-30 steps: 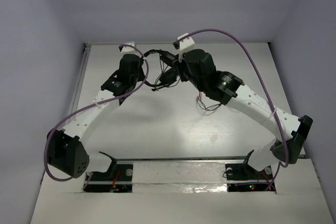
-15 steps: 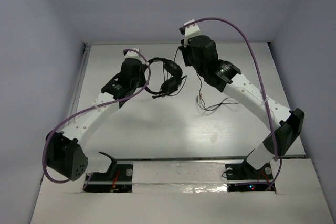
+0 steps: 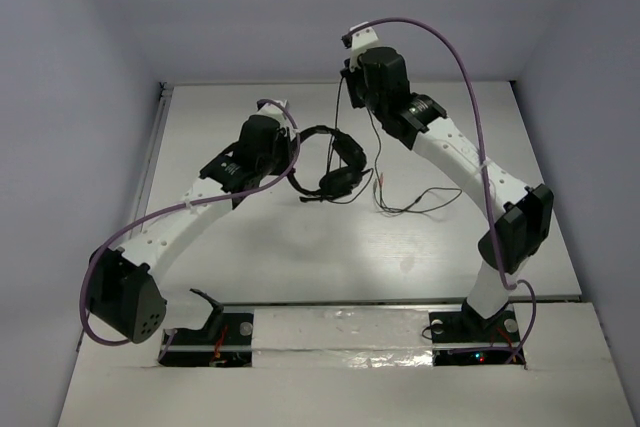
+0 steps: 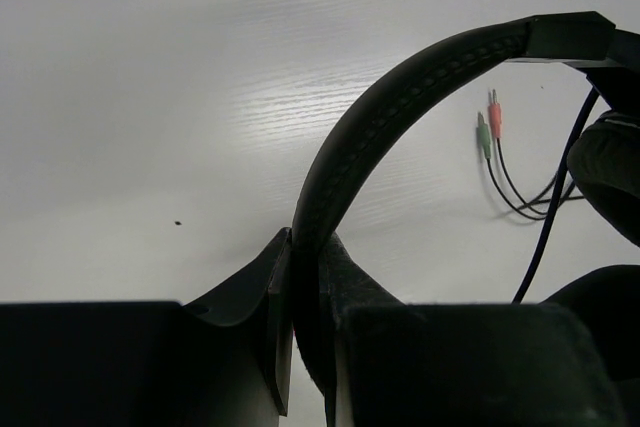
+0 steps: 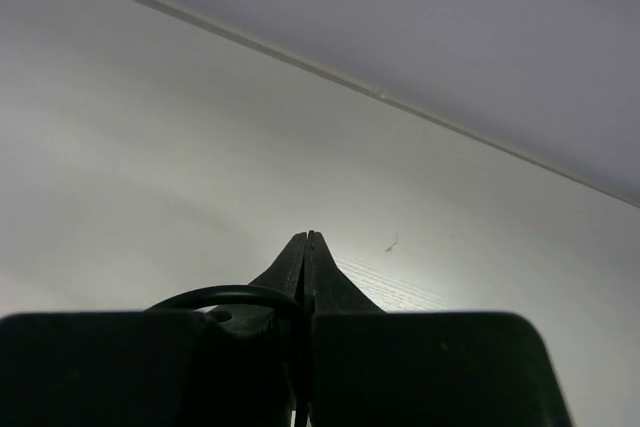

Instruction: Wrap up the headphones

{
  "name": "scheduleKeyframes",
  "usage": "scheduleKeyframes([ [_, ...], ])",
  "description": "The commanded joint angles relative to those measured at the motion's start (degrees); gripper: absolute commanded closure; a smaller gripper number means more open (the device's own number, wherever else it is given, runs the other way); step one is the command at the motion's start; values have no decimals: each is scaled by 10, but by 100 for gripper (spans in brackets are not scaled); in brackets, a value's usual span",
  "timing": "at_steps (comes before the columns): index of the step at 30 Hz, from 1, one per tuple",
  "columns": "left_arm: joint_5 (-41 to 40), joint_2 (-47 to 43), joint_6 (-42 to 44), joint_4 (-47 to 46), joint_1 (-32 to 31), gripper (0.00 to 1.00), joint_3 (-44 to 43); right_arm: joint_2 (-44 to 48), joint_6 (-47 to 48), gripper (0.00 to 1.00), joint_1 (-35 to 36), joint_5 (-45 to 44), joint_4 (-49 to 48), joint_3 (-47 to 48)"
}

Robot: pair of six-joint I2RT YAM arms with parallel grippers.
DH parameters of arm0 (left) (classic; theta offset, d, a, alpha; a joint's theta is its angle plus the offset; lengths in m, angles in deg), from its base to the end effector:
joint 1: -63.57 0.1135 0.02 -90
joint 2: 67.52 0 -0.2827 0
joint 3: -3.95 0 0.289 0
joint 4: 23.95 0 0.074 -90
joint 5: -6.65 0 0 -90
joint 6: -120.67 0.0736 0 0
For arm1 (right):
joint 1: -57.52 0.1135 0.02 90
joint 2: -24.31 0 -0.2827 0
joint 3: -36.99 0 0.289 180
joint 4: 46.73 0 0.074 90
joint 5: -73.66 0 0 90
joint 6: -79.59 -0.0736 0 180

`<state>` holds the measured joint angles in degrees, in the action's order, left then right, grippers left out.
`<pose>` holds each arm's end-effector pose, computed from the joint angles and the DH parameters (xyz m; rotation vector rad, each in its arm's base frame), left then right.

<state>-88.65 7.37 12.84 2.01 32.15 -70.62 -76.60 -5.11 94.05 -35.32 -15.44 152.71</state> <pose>0.3170 -0.1857 0.3196 0.1845 2.0483 -0.4458 0.4085 0.2728 0.4242 -0.4395 1.7898 0.0733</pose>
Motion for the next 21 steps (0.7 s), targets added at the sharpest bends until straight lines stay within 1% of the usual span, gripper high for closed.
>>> scheduleKeyframes([
  [1,50,-21,1,-35,0,100,-15,-12,-2,100,-11,21,-3,34],
  [2,50,-29,0,-42,0,100,-14,-11,-6,100,-11,23,-8,29],
  [4,89,-37,-2,-50,0,100,-16,-6,-12,100,-16,34,-23,-3],
  [8,129,-42,-3,-50,0,100,-45,-6,-33,100,-27,58,-34,-31],
  [15,128,-57,-21,-62,0,100,-82,56,-84,100,-33,96,-95,-146],
  [21,119,-55,-19,-54,6,100,-114,98,-107,100,-33,78,-122,-209],
])
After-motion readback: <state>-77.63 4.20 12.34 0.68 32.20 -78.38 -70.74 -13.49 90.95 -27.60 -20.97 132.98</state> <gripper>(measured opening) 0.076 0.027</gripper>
